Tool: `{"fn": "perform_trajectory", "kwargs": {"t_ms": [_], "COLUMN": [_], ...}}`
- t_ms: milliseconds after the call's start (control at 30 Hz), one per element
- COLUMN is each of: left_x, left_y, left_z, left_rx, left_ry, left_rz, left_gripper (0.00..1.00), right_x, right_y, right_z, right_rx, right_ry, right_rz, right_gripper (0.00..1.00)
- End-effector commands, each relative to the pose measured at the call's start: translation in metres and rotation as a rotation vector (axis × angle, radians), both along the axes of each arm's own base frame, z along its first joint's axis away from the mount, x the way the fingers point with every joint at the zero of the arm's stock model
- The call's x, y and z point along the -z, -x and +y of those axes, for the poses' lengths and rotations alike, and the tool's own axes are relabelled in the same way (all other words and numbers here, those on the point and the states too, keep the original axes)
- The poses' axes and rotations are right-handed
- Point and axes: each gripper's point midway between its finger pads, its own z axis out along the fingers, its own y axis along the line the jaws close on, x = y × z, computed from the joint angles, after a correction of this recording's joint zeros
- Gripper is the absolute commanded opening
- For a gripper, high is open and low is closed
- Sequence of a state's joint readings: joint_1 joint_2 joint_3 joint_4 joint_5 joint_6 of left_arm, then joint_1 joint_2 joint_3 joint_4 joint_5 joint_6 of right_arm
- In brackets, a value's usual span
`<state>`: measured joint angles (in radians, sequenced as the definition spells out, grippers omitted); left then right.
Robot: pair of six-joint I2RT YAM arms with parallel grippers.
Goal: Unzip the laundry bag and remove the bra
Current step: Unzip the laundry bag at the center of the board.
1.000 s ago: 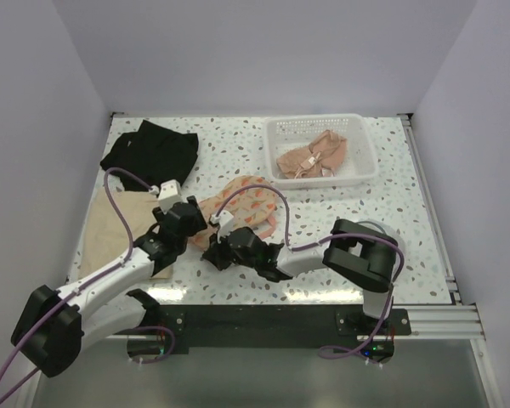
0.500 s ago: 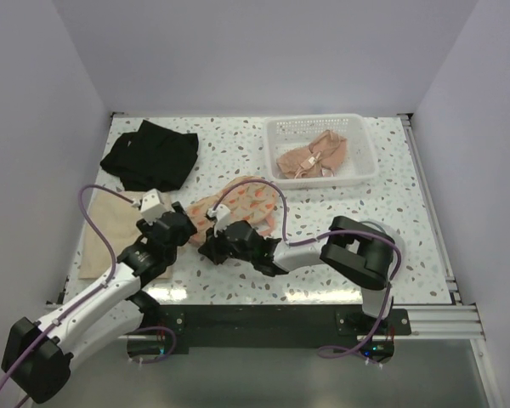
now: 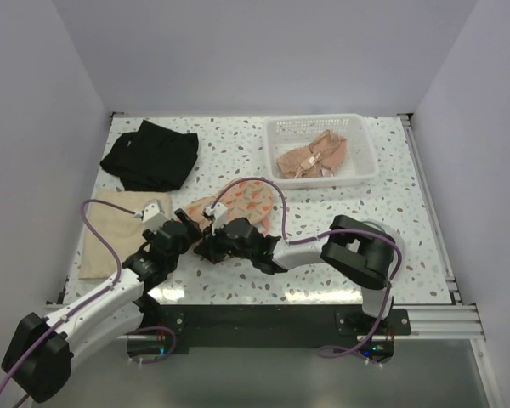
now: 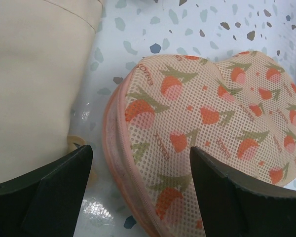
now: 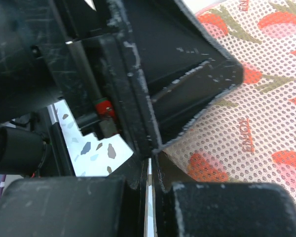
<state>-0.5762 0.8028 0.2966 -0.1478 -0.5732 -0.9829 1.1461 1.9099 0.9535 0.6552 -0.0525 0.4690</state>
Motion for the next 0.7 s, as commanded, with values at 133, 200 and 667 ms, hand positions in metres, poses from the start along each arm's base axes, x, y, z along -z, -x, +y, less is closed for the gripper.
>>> {"fn": "perform_trajectory", "kwargs": {"t_ms": [133,200,667], "left_x": [-0.015,-0.015,-0.035], "left_y": [-0.014,-0.014,-0.028], "left_z": [-0.006,-0.005,0.002], "left_rx": [-0.025,-0.029,-0.045], "left_ry": [0.058,0.054,-0.047], "left_rz": [-0.075,-0.077,-0.105], "left_gripper": [0.74,0.70,0.10], "right_x": [-0.047,-0.046,-0.025], "right_y": [0.004,0.005,0.013], "right_z": [0.007,0.006,-0.010], "right_rx": [-0.034,-0.032,-0.029], "right_ry": [-0.128,-0.125,-0.086], "right_rz": [-0.037,-0.035,-0.001], "right_gripper": [0.00,0.00,0.00]}}
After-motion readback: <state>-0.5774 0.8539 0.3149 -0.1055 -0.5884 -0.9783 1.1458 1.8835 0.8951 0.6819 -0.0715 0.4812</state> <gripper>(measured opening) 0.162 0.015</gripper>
